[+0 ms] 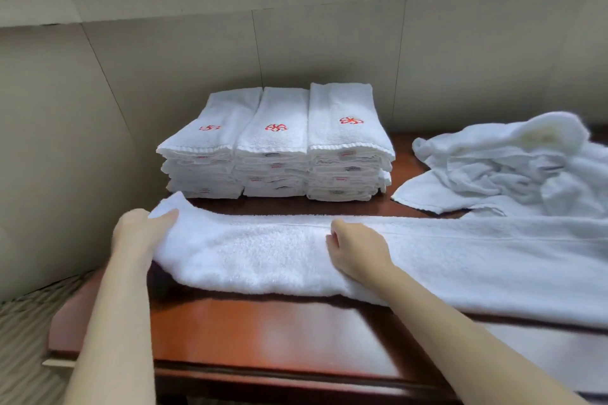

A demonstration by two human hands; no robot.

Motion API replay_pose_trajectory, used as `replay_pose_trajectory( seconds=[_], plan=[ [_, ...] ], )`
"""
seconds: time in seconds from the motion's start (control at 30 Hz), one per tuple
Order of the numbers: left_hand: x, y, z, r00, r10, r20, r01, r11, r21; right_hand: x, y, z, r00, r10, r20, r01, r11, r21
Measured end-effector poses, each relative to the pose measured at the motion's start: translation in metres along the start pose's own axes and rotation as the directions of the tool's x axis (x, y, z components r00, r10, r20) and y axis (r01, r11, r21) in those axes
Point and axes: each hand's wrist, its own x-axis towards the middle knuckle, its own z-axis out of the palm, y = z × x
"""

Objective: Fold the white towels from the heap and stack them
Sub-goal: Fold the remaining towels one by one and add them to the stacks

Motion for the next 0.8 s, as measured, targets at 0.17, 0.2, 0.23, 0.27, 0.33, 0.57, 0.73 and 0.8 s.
replay_pose_trajectory(
  seconds=[0.17, 0.2, 0.23, 0.27, 0.33, 0.57, 0.73, 0.8],
  plan=[
    [-0.092, 0.088, 0.054, 0.848, 0.505, 0.164, -0.482, 0.862, -0.158, 0.001, 0.017, -0.049, 0.917, 0.109, 0.385, -0.39, 0.457, 0.799],
    [-0.114, 0.098, 0.071, 0.777, 0.557, 0.294, -0.517, 0.831, -0.206, 0.0, 0.028, -0.058, 0.88, 0.081, 0.468, -0.473, 0.245, 0.846],
    [-0.135, 0.105, 0.087, 0.68, 0.576, 0.454, -0.515, 0.816, -0.265, -0.002, 0.041, -0.067, 0.845, 0.033, 0.534, -0.535, 0.074, 0.842],
    [-0.153, 0.109, 0.101, 0.554, 0.564, 0.612, -0.505, 0.812, -0.292, -0.005, 0.056, -0.074, 0.823, -0.014, 0.568, -0.568, -0.022, 0.823],
    [-0.177, 0.11, 0.123, 0.296, 0.468, 0.833, -0.542, 0.8, -0.257, -0.014, 0.079, -0.082, 0.805, -0.018, 0.593, -0.593, -0.013, 0.805],
    [-0.173, 0.11, 0.136, 0.378, 0.448, 0.811, -0.472, 0.846, -0.248, -0.047, 0.107, -0.076, 0.831, 0.297, 0.469, -0.544, 0.263, 0.797],
    [-0.137, 0.098, 0.134, 0.717, 0.468, 0.516, -0.452, 0.876, -0.167, -0.045, 0.139, -0.103, 0.789, 0.518, 0.331, -0.586, 0.472, 0.659],
    [-0.129, 0.092, 0.137, 0.787, 0.426, 0.445, -0.436, 0.896, -0.087, -0.046, 0.156, -0.122, 0.751, 0.56, 0.35, -0.638, 0.478, 0.603]
  ],
)
